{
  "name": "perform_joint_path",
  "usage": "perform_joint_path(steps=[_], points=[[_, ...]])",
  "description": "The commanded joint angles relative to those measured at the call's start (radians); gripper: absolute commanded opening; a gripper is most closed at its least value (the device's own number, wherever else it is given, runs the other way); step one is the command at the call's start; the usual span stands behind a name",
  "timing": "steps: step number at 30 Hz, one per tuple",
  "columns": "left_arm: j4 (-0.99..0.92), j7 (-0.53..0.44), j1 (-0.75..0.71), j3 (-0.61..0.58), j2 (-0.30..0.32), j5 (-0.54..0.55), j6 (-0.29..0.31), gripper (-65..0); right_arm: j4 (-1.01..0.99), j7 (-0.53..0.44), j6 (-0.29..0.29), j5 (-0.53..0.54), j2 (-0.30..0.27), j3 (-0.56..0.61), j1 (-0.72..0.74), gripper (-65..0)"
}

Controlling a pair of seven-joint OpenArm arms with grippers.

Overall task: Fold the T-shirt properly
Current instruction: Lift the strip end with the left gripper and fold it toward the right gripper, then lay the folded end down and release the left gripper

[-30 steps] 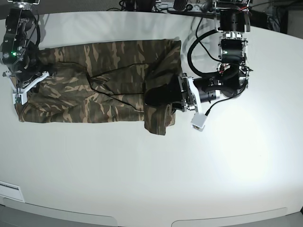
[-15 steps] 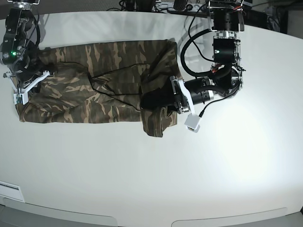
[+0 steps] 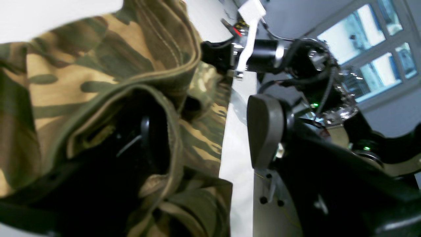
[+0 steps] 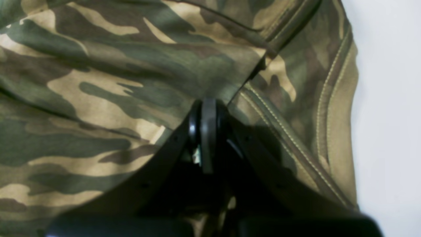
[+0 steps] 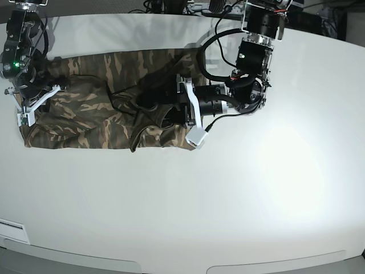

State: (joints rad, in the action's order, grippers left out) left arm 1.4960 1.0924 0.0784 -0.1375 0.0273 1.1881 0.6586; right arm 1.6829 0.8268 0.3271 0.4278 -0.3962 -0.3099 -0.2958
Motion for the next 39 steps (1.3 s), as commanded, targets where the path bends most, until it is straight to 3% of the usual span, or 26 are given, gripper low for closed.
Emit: perform_joint_path(steps=[1,8,12,18,24,29,32,37,39], points=[[0.014,-0.024,0.022,0.008,-0.010,0.028,0.003,-27.7,-0.006,0.091,0.029,0.018,0.003,0.008,-0.012,-65.0],[0.014,-0.037,0.024,0.084,-0.025,-0.046,0.004,-27.9,-0.006,0.094,0.028,0.018,0.002,0.008,-0.012,-65.0],[0.014,-0.119,0.015,0.123,-0.031,-0.116,-0.035,-27.9,-0.006,0.094,0.028,0.019,0.003,0.008,-0.012,-65.0],[0.014,-0.023,0.019,0.090,-0.027,-0.142,-0.032,-27.9,-0.006,0.093,0.029,0.040,0.002,0.008,-0.011,-65.0],[0.014,0.103,0.019,0.092,-0.027,0.053,-0.035,-27.9,-0.006,0.094,0.029,0.040,0.002,0.008,-0.011,-65.0],[0.014,0.125,0.019,0.092,-0.037,0.260,-0.014,-27.9,-0.006,0.093,0.029,0.040,0.002,0.008,-0.012,-65.0],[0.014,0.175,0.019,0.092,-0.066,0.279,0.024,-27.9,-0.006,0.094,0.029,0.040,0.002,0.008,-0.012,-65.0],[0.014,0.199,0.019,0.092,-0.089,0.295,0.031,-28.0,-0.006,0.093,0.029,0.040,0.003,0.008,-0.012,-65.0],[0.018,0.198,0.027,0.100,-0.088,0.295,0.040,-34.3,-0.006,0.093,0.029,0.040,0.002,0.008,-0.012,-65.0]])
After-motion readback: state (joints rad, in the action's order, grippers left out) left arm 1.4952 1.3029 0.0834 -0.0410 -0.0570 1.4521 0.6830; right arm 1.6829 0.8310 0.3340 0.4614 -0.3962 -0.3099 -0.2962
